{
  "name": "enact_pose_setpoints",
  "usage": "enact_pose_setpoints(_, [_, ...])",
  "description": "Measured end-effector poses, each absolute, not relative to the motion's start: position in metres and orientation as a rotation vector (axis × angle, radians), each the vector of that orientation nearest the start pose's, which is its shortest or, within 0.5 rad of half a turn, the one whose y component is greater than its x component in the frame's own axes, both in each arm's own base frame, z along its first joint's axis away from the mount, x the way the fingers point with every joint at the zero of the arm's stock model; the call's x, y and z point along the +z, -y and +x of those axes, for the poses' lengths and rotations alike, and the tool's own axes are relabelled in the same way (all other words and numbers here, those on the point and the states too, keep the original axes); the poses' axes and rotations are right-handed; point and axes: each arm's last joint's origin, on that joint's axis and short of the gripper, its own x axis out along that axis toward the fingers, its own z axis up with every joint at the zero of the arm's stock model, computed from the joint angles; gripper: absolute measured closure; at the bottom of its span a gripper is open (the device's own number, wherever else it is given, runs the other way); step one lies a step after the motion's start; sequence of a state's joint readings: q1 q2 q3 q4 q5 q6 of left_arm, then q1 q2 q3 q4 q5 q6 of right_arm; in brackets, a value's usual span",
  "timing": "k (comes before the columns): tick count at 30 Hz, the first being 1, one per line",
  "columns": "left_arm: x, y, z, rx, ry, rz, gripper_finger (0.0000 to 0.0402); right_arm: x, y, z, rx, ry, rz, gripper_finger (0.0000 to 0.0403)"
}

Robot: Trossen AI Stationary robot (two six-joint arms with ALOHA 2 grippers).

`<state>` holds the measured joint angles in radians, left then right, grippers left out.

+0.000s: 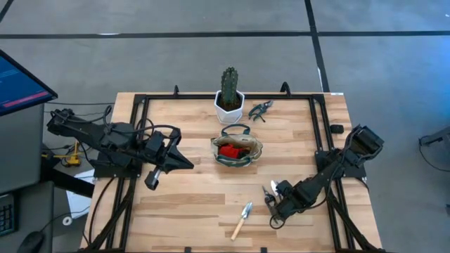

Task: Pick & Place Garden tools in Gardening bag
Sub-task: Put the top brown trowel into the gardening bag

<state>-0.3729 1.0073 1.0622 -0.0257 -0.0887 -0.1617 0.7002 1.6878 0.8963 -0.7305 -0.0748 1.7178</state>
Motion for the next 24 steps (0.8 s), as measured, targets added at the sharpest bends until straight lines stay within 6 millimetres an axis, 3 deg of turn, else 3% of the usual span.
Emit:
enact_pose_setpoints(10, [0.403,0.077,0.203,-0.286,0.006,-0.167,0.0398,0.14,-0.178,0.207,-0.674,-1.513,0.82,0.0343])
enact_pose_setpoints(24, [0.404,0.076,0.203,-0.263,0.015,-0.17,0.0398,0.18,-0.178,0.209,-0.661,-1.564,0.623,0.0344])
